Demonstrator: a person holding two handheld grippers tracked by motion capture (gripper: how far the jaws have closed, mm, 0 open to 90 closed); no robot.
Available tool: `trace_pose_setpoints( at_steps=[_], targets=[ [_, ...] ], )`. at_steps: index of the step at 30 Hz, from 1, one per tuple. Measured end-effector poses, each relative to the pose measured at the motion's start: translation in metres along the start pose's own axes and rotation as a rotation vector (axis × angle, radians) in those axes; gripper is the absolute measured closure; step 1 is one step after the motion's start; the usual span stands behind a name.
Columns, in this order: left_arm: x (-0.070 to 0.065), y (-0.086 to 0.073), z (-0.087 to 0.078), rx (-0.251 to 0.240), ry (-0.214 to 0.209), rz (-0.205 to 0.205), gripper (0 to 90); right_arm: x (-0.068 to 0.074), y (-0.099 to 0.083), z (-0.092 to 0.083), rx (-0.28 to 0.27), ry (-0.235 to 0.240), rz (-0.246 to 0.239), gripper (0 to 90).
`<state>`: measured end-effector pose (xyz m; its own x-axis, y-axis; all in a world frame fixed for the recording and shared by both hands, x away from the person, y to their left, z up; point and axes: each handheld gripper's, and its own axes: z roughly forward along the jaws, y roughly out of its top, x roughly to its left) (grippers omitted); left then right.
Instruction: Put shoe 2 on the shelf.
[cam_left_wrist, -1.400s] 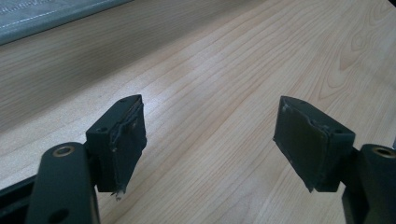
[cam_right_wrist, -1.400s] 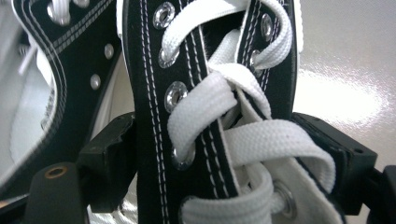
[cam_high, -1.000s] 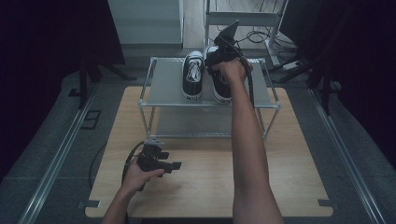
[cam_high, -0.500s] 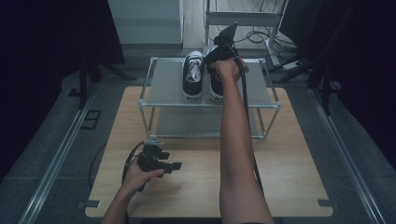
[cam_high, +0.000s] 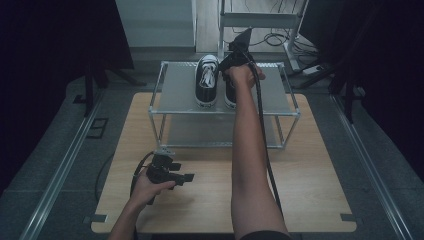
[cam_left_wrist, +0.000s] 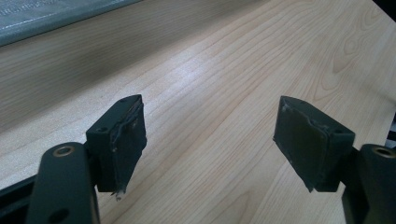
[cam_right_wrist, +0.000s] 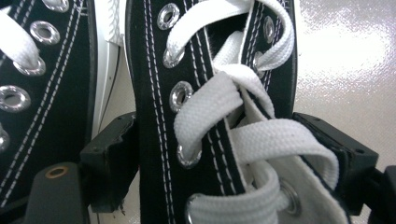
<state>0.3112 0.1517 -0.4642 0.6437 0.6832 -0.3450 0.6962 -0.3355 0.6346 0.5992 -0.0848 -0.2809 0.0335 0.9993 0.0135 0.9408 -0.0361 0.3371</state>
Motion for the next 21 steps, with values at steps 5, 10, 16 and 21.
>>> trace_pose_setpoints(
  at_steps=[5,10,16,21],
  targets=[
    [-0.001,0.000,0.001,0.002,0.003,0.002,25.3,0.000,0.000,0.002,0.008,0.003,-0.001,17.0],
    [-0.001,0.000,0.001,0.003,0.003,0.004,25.3,0.001,-0.001,-0.003,-0.040,0.017,-0.015,16.5],
    [-0.001,0.000,0.001,0.003,0.006,0.004,25.3,0.000,-0.008,-0.016,-0.096,0.052,-0.064,14.2],
    [-0.002,0.000,0.002,0.007,0.015,0.007,25.3,0.000,-0.023,-0.034,-0.165,0.112,-0.135,14.5]
  ],
)
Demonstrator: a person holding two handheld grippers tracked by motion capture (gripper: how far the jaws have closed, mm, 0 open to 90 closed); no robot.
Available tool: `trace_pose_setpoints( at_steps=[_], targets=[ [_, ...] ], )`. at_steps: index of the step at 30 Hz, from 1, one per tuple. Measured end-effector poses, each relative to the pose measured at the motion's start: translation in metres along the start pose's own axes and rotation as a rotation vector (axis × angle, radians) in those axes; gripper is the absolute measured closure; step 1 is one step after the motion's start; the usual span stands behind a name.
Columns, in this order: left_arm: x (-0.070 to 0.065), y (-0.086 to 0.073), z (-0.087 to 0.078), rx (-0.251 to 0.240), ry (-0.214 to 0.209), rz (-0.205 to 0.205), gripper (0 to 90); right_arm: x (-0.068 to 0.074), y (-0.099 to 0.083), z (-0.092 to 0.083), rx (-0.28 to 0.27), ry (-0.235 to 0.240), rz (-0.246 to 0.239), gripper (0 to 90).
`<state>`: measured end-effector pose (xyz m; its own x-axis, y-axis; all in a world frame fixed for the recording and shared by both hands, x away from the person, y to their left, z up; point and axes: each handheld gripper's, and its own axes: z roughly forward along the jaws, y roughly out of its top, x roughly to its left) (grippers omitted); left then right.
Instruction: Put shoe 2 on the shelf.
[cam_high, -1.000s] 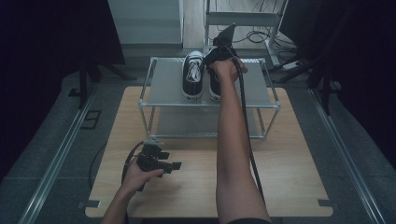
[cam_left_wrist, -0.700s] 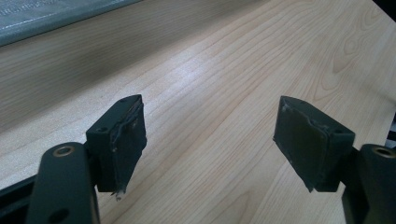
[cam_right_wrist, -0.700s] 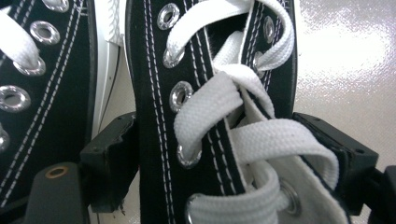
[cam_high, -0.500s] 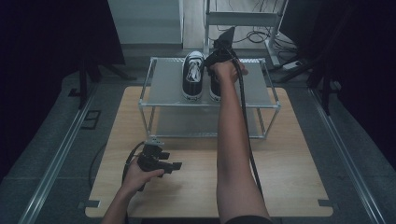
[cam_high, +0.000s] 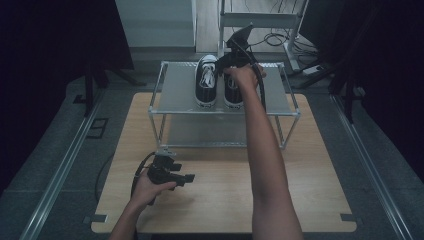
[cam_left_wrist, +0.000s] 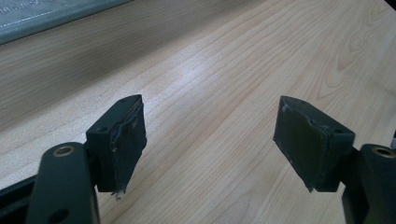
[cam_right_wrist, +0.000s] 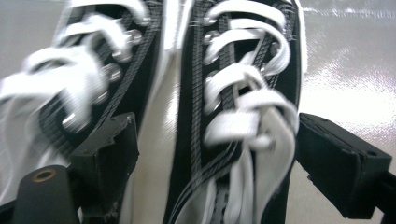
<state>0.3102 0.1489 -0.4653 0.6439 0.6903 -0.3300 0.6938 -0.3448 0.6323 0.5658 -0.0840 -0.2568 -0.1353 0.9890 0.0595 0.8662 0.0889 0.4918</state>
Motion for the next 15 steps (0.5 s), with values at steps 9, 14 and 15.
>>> trace_pose_setpoints(
  at_steps=[9,14,15],
  targets=[
    [-0.002,0.000,-0.001,-0.007,0.010,0.003,25.3,-0.003,-0.040,-0.039,-0.104,0.114,-0.135,18.6],
    [-0.004,0.000,-0.002,-0.011,0.014,0.011,25.3,-0.014,-0.071,-0.058,-0.158,0.184,-0.214,21.0],
    [-0.004,0.000,-0.003,-0.010,0.014,0.014,25.3,-0.016,-0.080,-0.062,-0.174,0.201,-0.230,21.6]
  ],
)
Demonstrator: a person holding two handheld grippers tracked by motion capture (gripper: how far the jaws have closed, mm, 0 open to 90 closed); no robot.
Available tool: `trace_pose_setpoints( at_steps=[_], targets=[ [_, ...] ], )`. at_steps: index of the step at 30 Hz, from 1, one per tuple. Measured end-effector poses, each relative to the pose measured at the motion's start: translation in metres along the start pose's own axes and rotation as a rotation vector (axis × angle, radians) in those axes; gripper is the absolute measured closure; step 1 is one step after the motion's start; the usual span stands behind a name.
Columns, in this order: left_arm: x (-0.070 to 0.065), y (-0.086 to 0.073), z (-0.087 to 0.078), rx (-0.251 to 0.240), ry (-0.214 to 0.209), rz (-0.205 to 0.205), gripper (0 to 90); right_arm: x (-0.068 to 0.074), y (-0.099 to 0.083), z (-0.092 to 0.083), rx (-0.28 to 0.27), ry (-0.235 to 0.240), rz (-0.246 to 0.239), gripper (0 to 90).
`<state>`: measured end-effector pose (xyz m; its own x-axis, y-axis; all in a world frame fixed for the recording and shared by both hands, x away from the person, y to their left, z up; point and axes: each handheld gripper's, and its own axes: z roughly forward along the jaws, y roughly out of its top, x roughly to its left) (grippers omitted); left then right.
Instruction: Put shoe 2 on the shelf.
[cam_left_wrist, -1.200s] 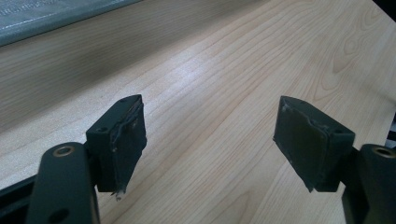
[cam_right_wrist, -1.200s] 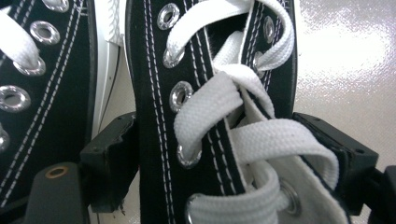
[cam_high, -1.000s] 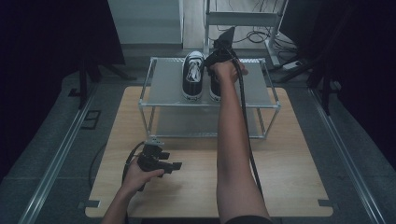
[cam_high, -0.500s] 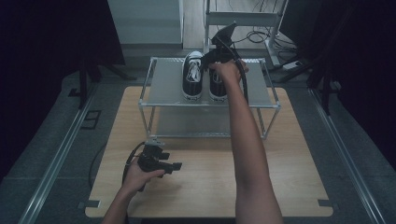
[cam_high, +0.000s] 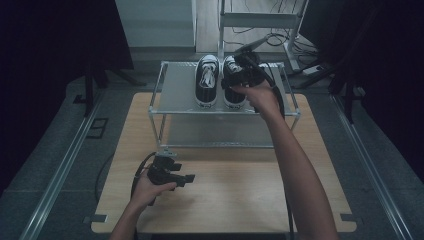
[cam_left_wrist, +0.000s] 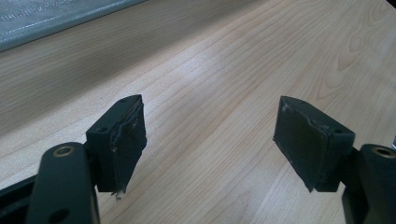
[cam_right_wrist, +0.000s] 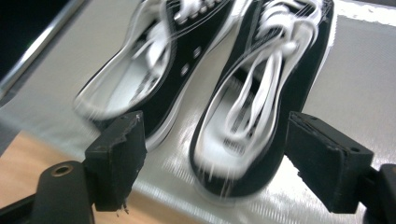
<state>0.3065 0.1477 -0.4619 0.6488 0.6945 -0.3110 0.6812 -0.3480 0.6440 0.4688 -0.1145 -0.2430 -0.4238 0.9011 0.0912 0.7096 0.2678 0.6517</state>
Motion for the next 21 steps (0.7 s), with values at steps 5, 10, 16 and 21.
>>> trace_pose_setpoints(
  at_steps=[5,10,16,21],
  targets=[
    [-0.002,0.000,-0.002,-0.006,-0.001,0.003,25.3,0.000,-0.038,-0.021,-0.063,0.079,-0.075,25.2],
    [-0.002,0.000,-0.004,-0.017,-0.001,0.004,25.3,-0.003,-0.078,-0.027,-0.104,0.141,-0.136,27.2],
    [0.000,0.000,-0.008,-0.031,0.000,0.003,25.4,-0.006,-0.123,-0.024,-0.146,0.221,-0.189,28.8],
    [0.000,0.000,-0.010,-0.050,0.003,0.007,25.4,-0.013,-0.148,-0.017,-0.183,0.263,-0.202,29.2]
  ],
)
